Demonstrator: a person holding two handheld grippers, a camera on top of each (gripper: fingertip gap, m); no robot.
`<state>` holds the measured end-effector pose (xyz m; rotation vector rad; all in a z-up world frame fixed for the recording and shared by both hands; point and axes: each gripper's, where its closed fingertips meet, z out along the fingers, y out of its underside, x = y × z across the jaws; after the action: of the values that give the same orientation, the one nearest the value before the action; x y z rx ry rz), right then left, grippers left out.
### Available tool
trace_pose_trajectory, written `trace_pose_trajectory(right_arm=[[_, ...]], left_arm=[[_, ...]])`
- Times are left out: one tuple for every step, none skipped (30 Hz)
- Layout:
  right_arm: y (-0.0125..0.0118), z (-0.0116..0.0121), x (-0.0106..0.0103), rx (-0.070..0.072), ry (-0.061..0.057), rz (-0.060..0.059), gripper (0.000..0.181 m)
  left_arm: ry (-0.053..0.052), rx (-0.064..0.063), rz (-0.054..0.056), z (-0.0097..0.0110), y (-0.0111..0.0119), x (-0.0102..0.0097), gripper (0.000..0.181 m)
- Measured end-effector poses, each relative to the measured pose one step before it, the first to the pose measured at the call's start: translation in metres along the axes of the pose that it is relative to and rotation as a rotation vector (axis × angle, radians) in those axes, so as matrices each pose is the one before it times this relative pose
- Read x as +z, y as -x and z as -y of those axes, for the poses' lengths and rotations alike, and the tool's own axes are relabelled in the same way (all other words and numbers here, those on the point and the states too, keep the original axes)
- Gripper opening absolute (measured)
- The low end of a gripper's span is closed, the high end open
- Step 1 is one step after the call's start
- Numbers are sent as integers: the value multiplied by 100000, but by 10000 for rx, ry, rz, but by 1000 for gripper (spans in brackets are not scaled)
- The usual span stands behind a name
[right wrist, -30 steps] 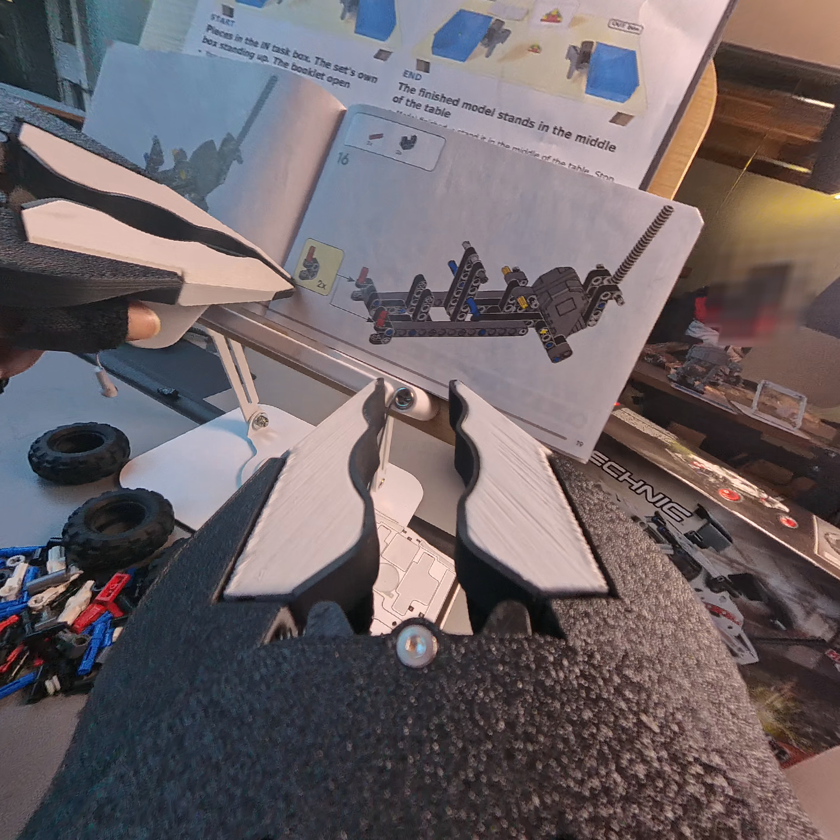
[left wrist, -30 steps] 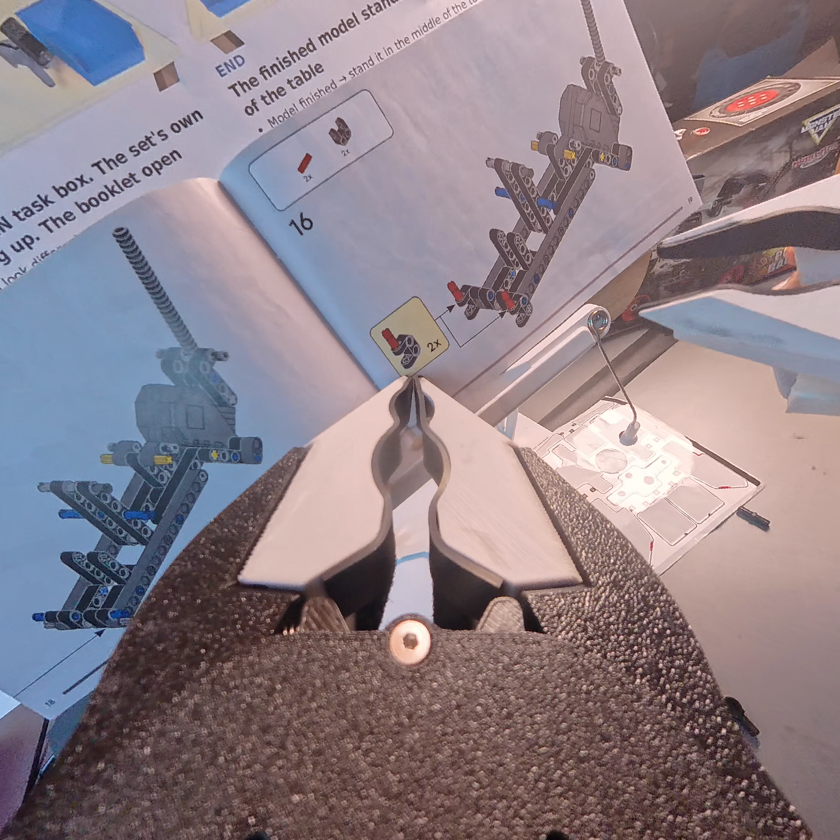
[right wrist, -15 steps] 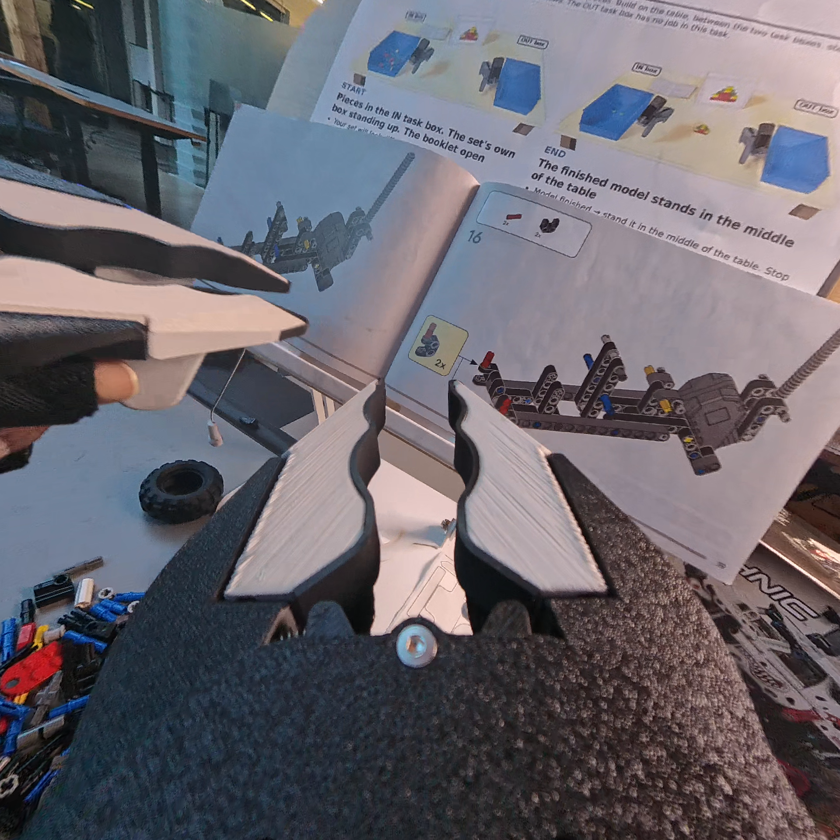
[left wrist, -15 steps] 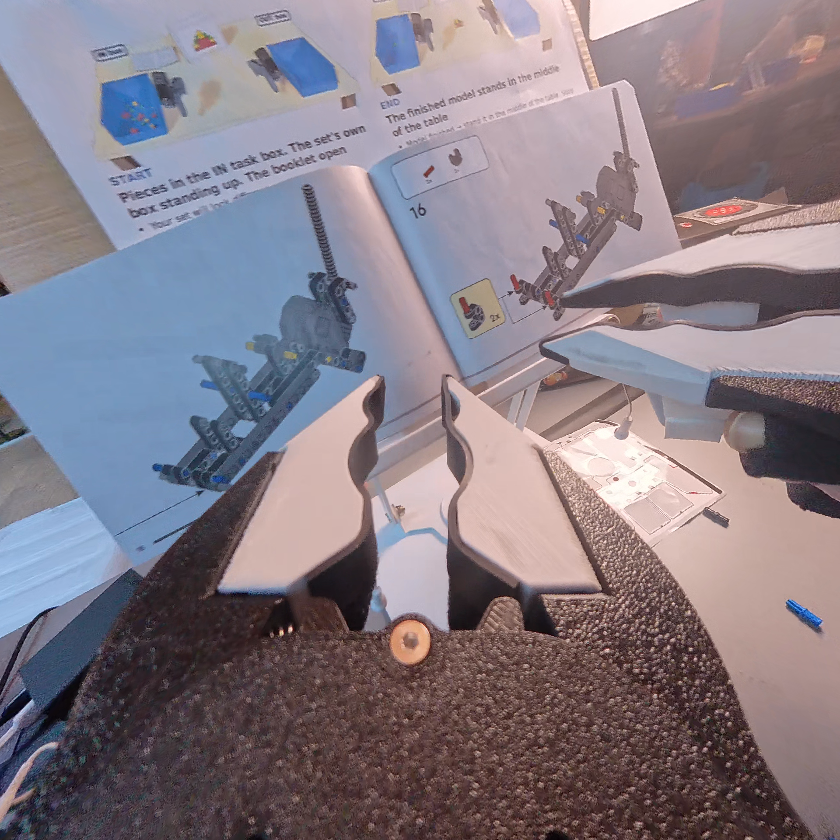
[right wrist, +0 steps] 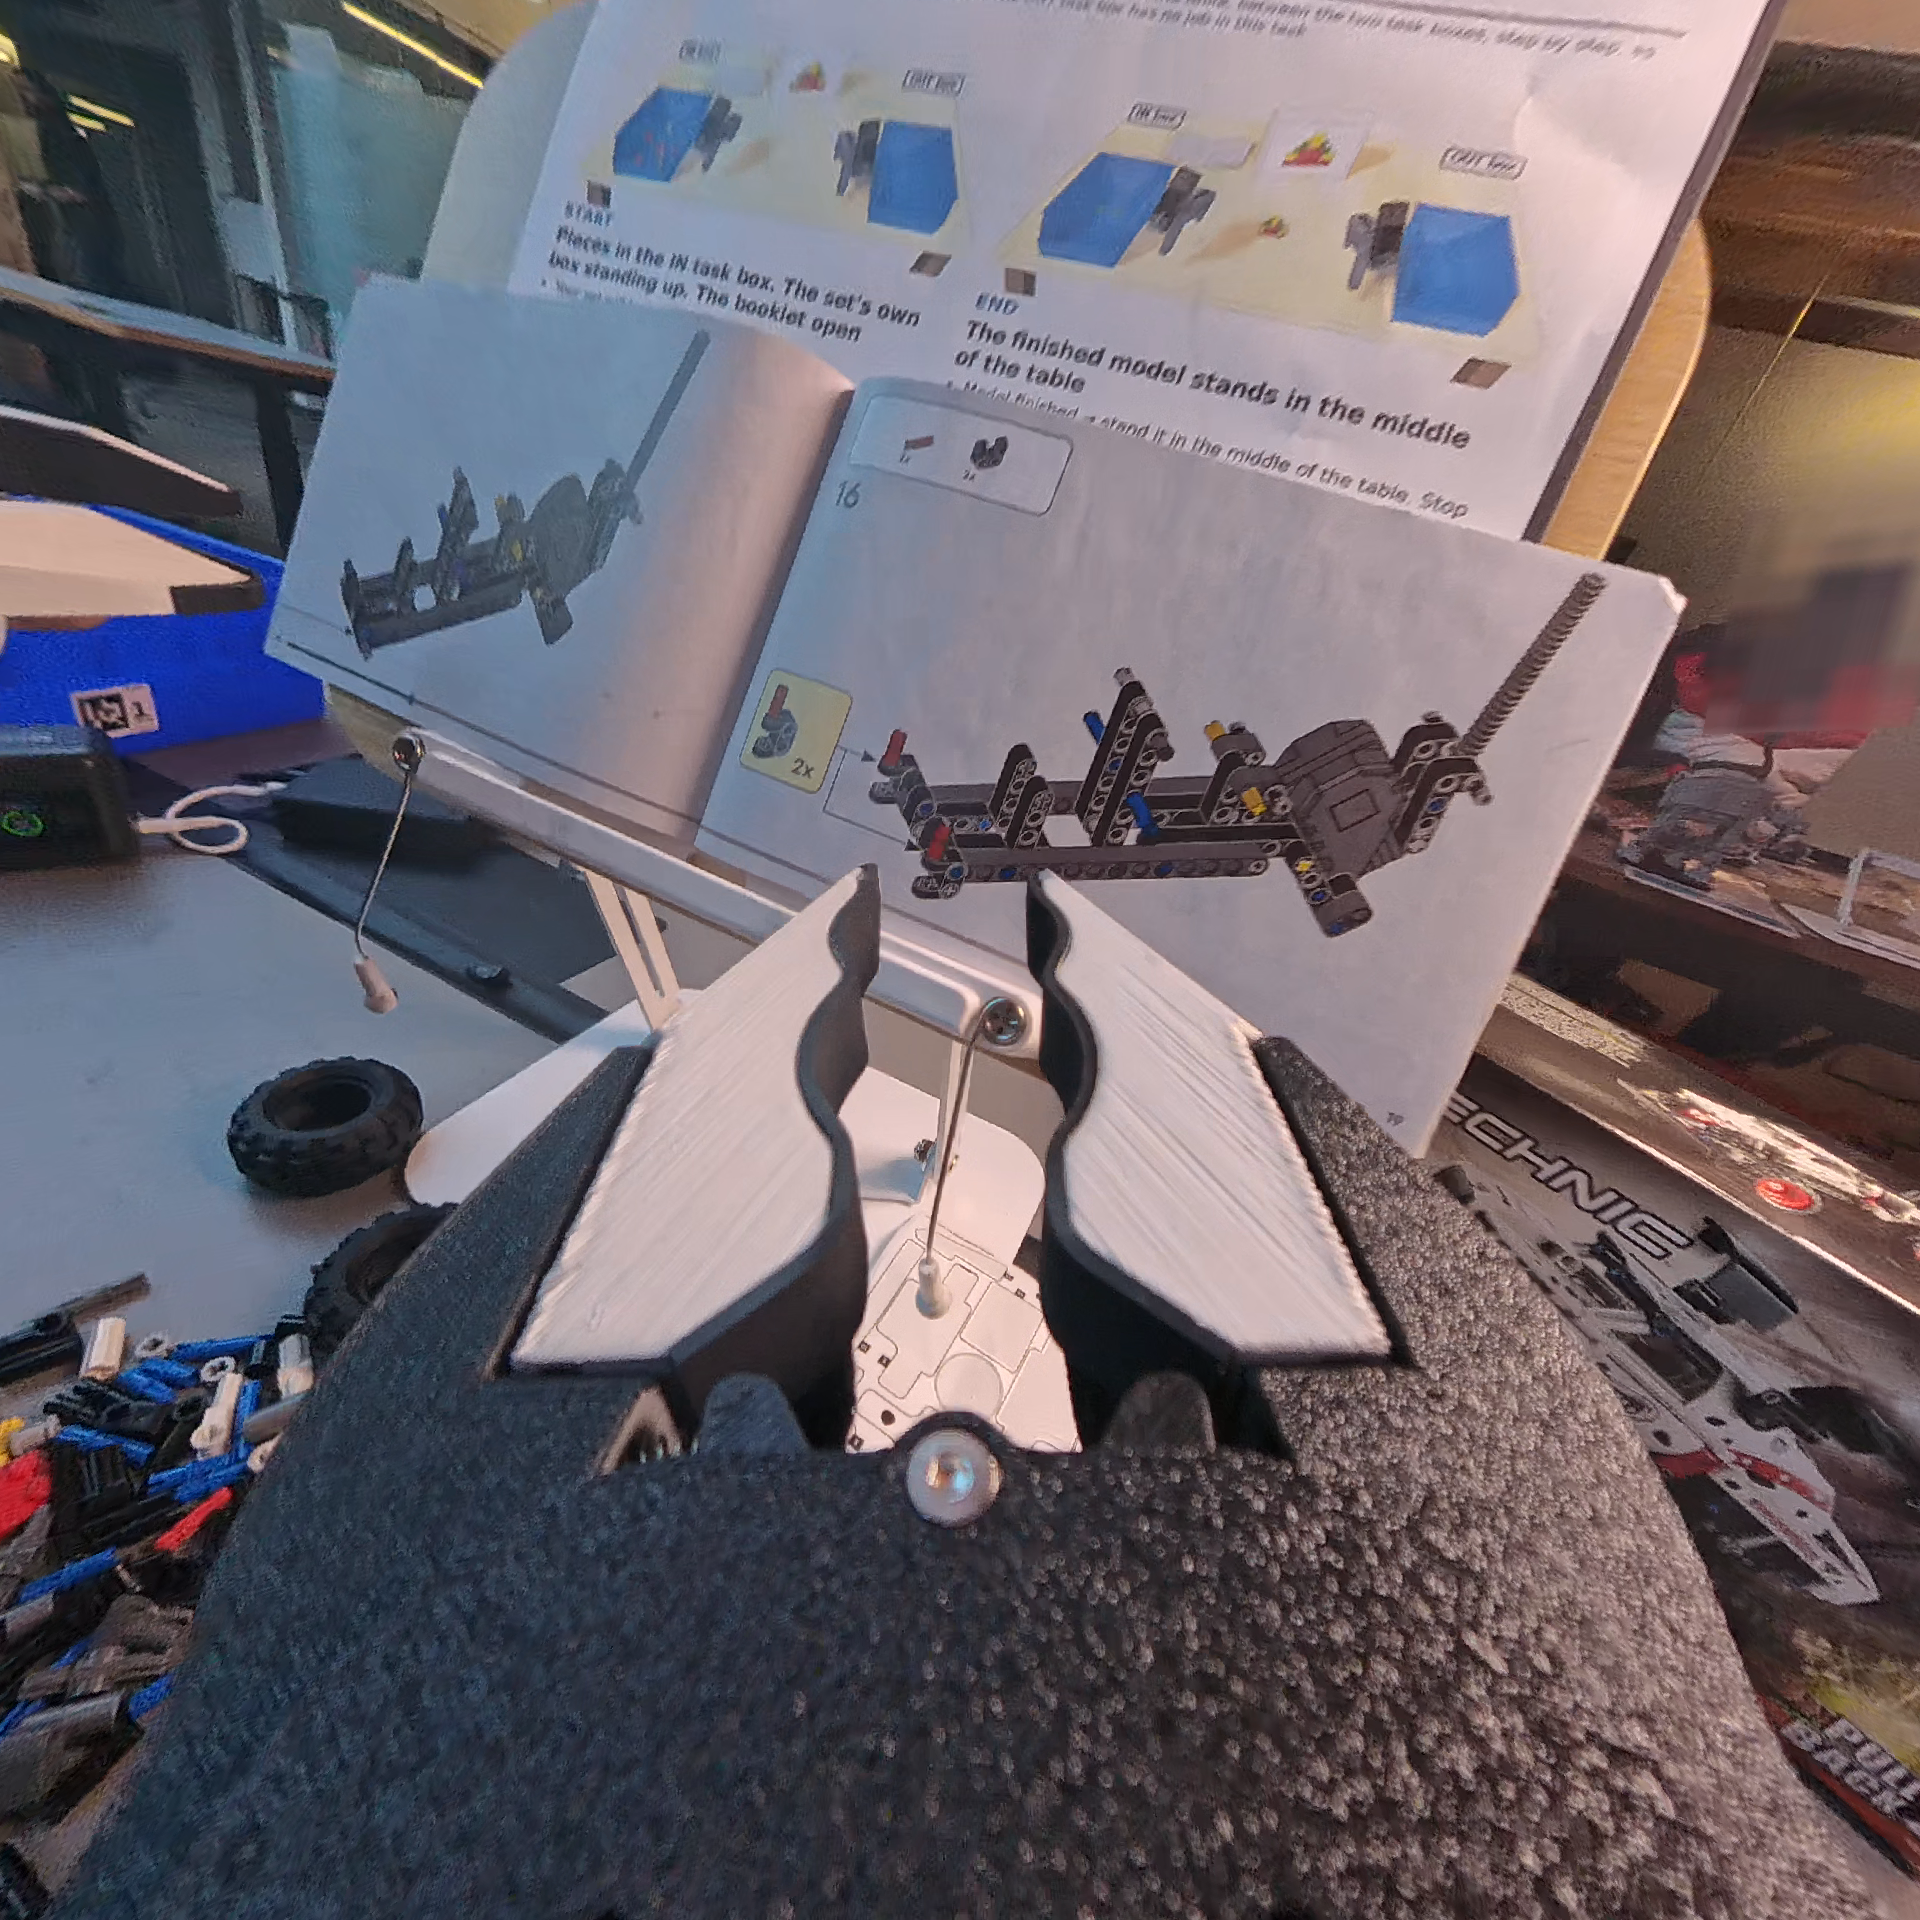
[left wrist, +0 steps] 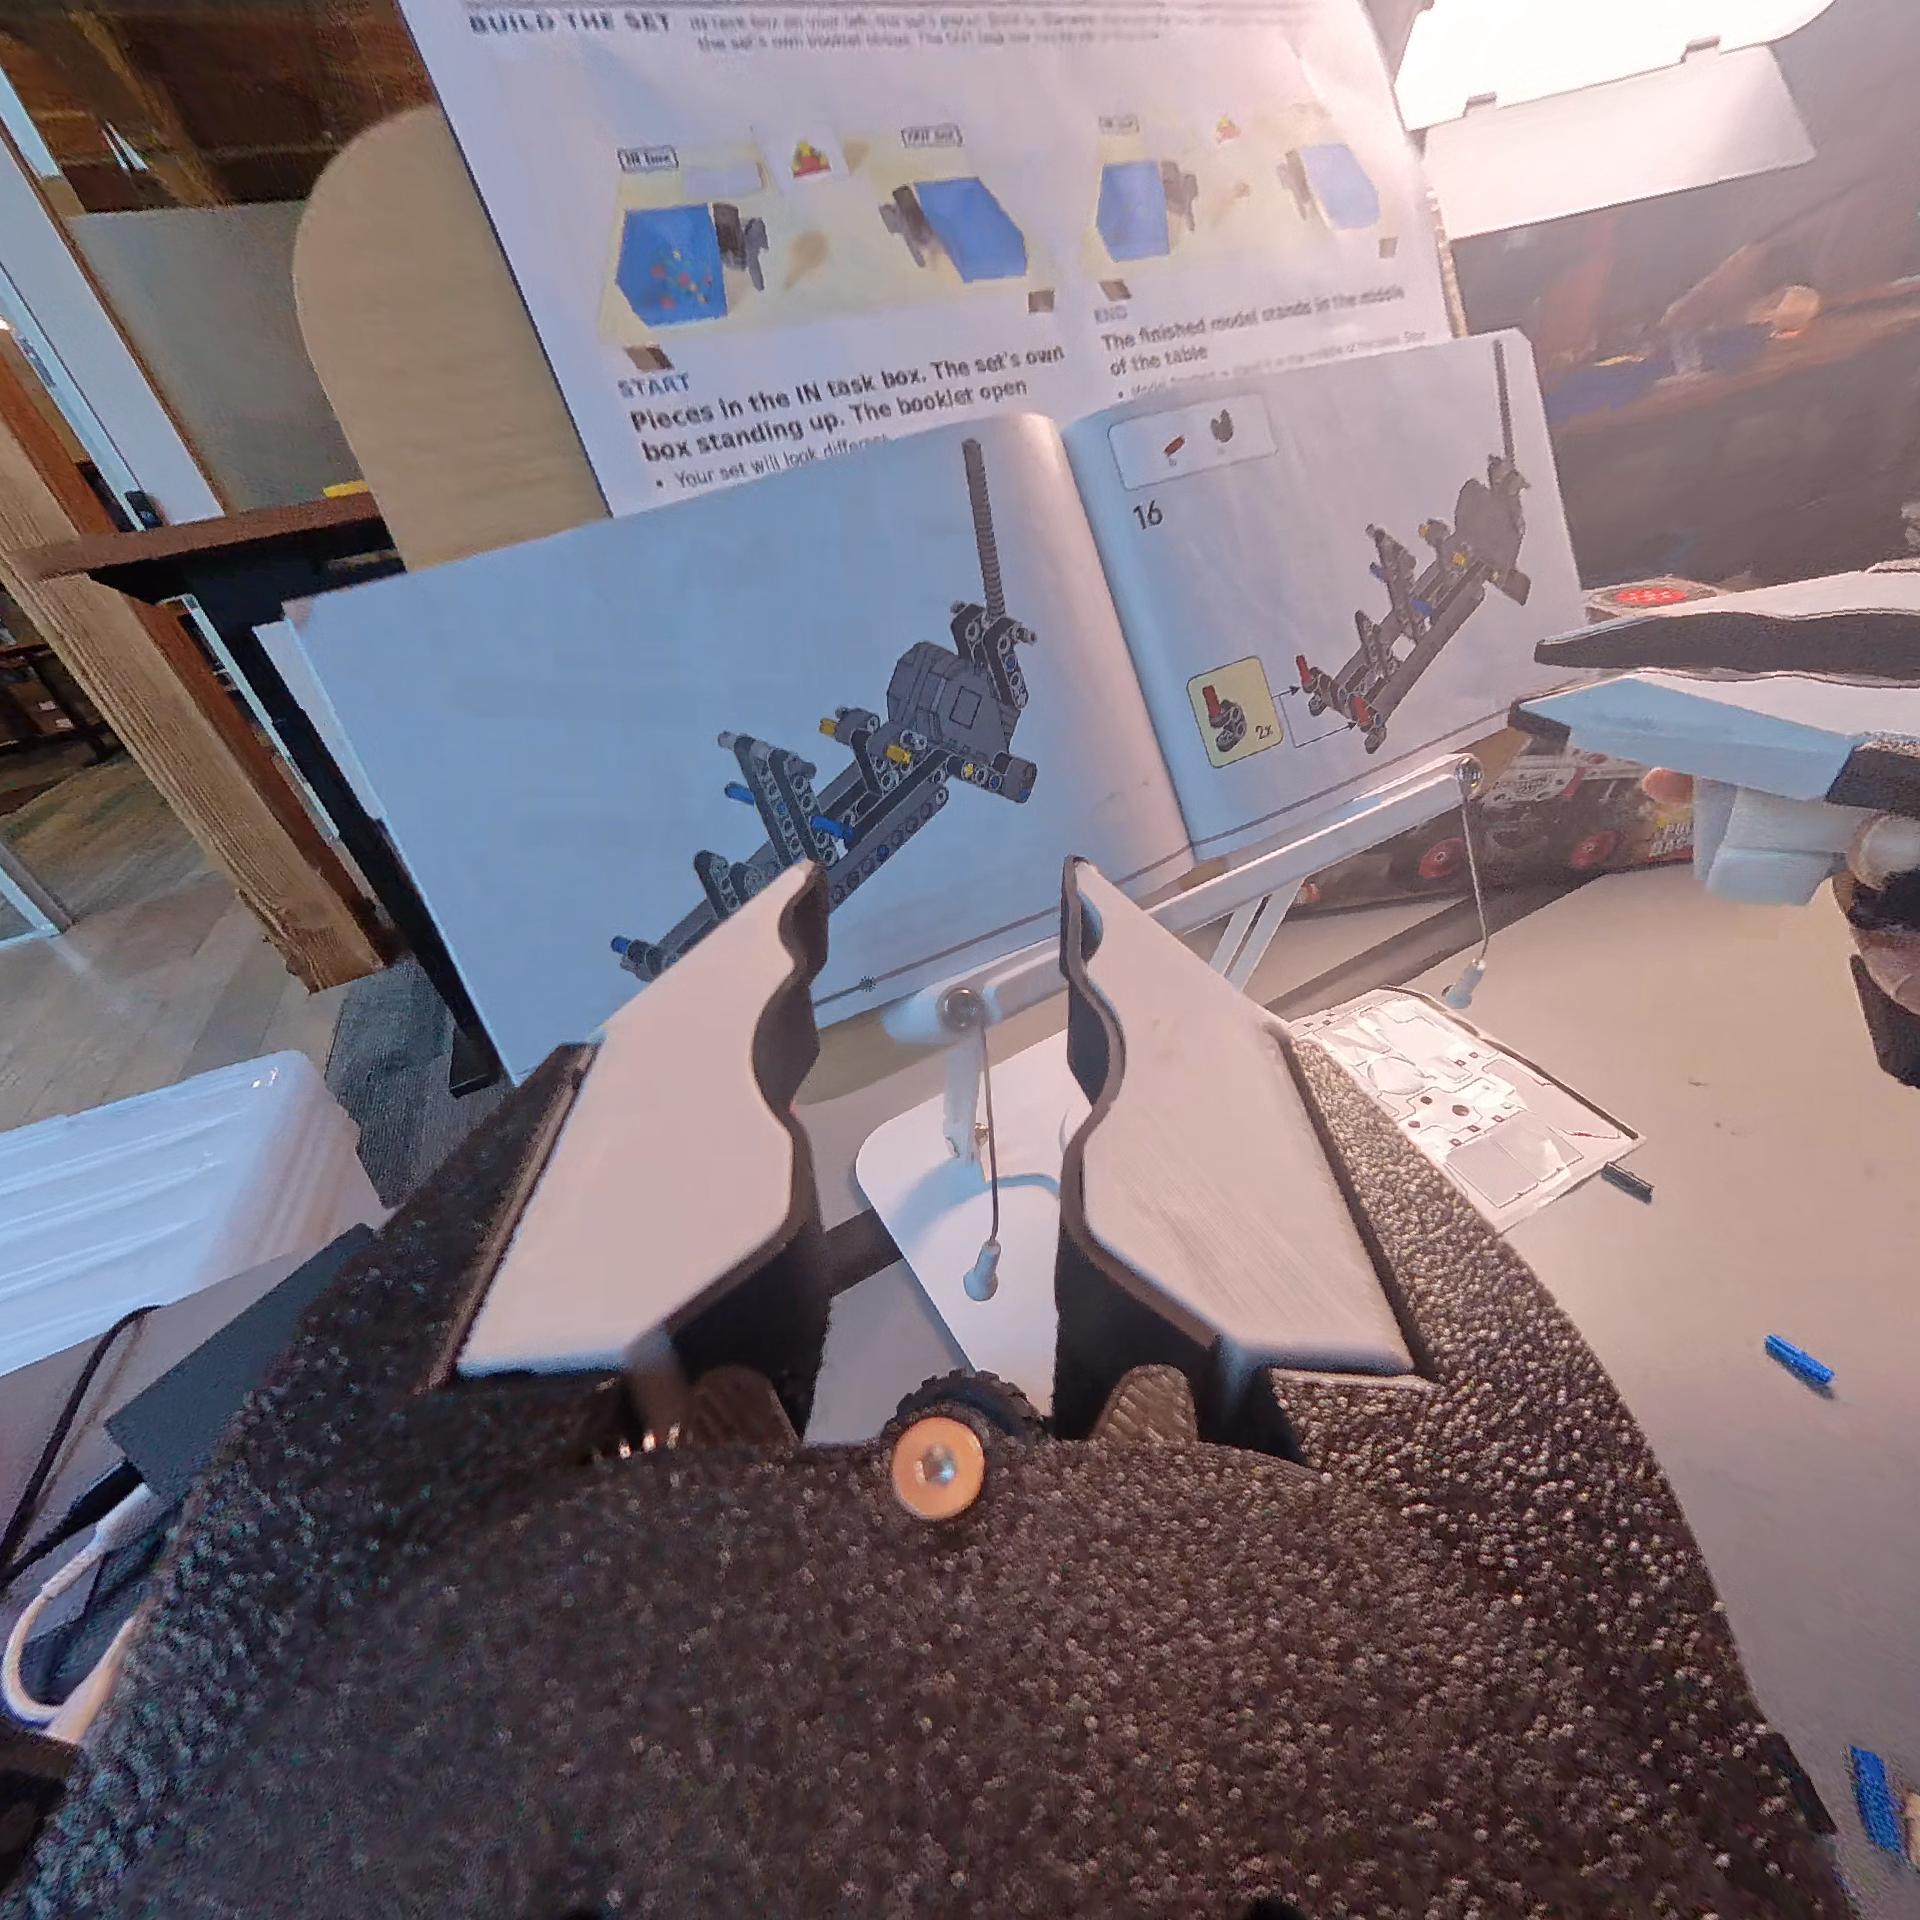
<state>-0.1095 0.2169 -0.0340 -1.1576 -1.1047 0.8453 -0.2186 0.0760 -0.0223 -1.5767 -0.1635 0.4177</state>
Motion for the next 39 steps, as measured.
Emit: trace_pose_trajectory(right_arm=[[-257,510,-226,112,-144,-13,27],[-180,433,-196,68,-114,-8,27],[-121,339,-148,28,-83,-15,27],[-56,232,-104,9,-55,-14,27],[3,111,-50,1,-22,-10,27],[70,-12,-11,-8,9,17,27],[134,-89,41,-8,37,35,27],[95,-140,45,-15,50,17,27],[79,-157,59,-19,47,10,27],[91,-148,53,-9,46,24,27],[82,-114,29,3,43,21,27],[69,-27,0,6,31,22,27],[150,154,-58,21,-7,71,27],[249,426,-153,30,-85,131,27],[336,655,-233,-5,-133,170,26],[360,799,-304,-51,-155,164,26],[519,884,-362,-105,-147,258,24],[875,937,-435,-164,-125,471,21],[1307,873,-489,-220,-23,741,19],[1408,764,-520,-242,91,788,20],[1241,662,-567,-282,119,642,21],[1290,488,-600,-323,144,649,21],[1620,258,-613,-296,193,814,21],[1861,-41,-577,-200,255,880,22],[2078,-428,-542,-95,333,878,24],[2267,-861,-459,-114,386,829,26],[2402,-1287,-343,-212,481,776,28],[2432,-1623,-223,-255,574,675,31],[2484,-1701,-119,-198,589,627,32],[2469,-1493,28,-28,457,578,33],[2406,-1259,208,143,351,566,34],[2080,-1191,322,145,363,419,37],[1492,-1050,350,73,329,120,38],[1112,-909,293,57,296,-36,38],[906,-627,213,106,159,-75,40],[820,-341,121,159,0,-56,40],[727,-176,72,162,-69,-54,40],[557,-155,70,104,-49,-116,40],[334,-95,66,29,-64,-220,40]], left_arm=[[-152,73,-32,631,-128,-347,44],[-161,62,-43,637,-182,-314,44],[-149,44,-58,569,-243,-270,44],[-115,32,-67,460,-299,-202,44],[-69,26,-54,304,-294,-135,44],[-24,32,-67,159,-330,-65,43],[19,49,-77,18,-361,3,43],[53,67,-64,-95,-322,47,43],[72,75,-54,-164,-289,62,43],[89,64,-75,-195,-283,77,43],[114,45,-180,-189,-431,51,43],[168,51,-425,-185,-792,15,41],[217,74,-756,-153,-1335,-29,37],[230,82,-1021,-153,-1830,-66,34],[216,95,-1160,-142,-2201,-64,33],[169,165,-1218,-152,-2473,-22,33],[151,284,-1299,-243,-2810,56,33],[190,414,-1377,-428,-3096,164,33],[263,455,-1301,-645,-3102,318,33],[344,260,-1110,-824,-2813,546,33],[416,-42,-955,-1052,-2512,689,34],[486,-144,-802,-1341,-2252,731,37],[449,-110,-581,-1521,-1918,746,39],[410,-88,-447,-1615,-1678,719,39],[394,-149,-359,-1600,-1458,731,40],[381,-137,-201,-1508,-1130,700,42],[266,-38,8,-1207,-729,639,43],[143,-4,46,-800,-549,572,43],[95,-9,26,-492,-474,539,43],[79,70,42,-244,-366,480,43],[96,129,18,-113,-333,420,42],[181,136,32,-149,-238,390,40],[201,139,72,-172,-121,335,38],[-87,48,-3,270,-186,95,30],[48,55,88,36,-37,83,21],[106,40,177,-99,123,112,16],[-2,-112,58,71,-11,38,16],[18,-156,66,57,-21,38,16],[15,-108,107,54,-11,54,15]])
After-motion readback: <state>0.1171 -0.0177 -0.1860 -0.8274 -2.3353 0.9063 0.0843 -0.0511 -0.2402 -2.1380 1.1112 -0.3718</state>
